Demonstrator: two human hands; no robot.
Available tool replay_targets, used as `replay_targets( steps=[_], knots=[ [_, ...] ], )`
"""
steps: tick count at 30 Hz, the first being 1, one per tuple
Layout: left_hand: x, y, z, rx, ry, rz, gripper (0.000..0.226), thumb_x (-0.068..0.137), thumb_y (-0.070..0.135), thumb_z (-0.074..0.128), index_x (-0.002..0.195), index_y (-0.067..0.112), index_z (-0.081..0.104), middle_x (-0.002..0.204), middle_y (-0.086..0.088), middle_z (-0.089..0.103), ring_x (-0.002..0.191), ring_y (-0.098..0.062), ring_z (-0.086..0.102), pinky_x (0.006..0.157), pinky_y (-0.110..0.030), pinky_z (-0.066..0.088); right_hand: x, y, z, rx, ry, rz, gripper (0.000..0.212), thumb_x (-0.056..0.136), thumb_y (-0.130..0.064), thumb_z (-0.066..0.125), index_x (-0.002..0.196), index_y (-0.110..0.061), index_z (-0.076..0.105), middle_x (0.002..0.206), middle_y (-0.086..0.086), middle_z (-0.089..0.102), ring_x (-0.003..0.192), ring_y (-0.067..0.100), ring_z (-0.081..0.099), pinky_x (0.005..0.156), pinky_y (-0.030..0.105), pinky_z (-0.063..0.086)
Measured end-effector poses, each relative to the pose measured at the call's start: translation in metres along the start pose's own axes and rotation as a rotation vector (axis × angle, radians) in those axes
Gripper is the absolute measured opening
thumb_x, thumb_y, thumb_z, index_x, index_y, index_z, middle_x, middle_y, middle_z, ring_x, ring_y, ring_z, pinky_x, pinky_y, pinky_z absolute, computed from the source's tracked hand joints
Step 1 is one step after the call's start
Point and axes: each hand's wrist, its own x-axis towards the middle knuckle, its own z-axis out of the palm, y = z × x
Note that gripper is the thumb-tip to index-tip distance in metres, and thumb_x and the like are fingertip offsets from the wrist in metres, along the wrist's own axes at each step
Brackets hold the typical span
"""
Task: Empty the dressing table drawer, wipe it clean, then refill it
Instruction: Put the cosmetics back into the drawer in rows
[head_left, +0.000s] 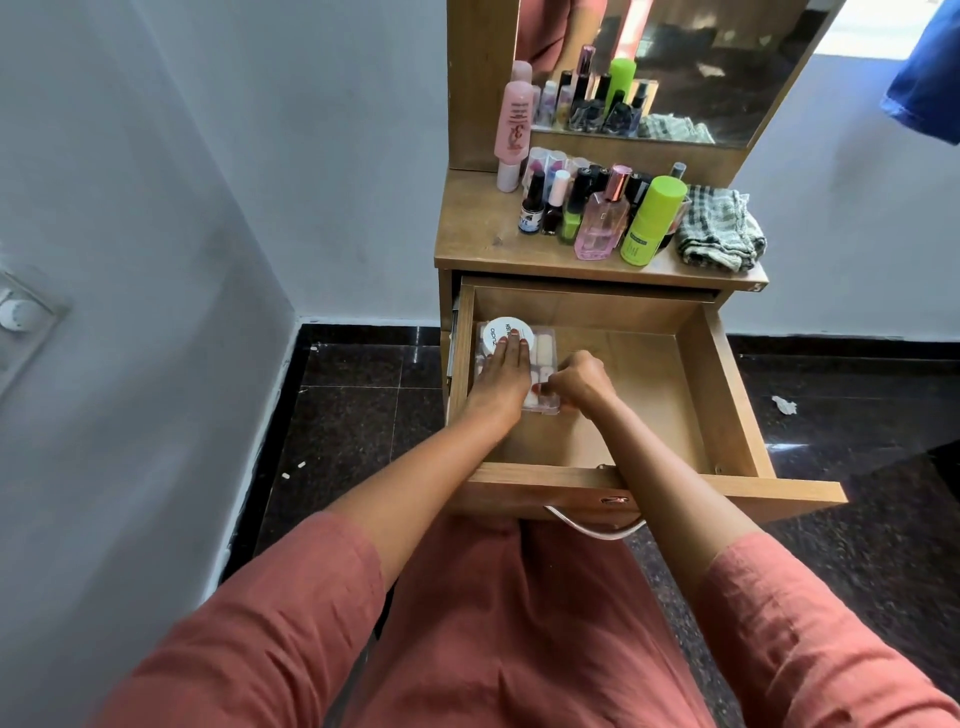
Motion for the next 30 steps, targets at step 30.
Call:
replay_targets(
  steps=[30],
  knots=[
    [0.02,-0.008,-0.016,0.089,0.181,0.004,0.033,0.09,-0.006,0.045,0.122,-0.003,0.049,0.128,-0.019,0.049,0.116,-0.032,0.053,0.093,-0.038,0.048,-0.004,-0.031,0.008,0.145,0.14,-0.331,0.028,0.081,0.008,0.049,0.106,0.008,0.061,0.093,0.025,0.064,0.078,0.024,0.051,0.049,0.009,0.034]
  ],
)
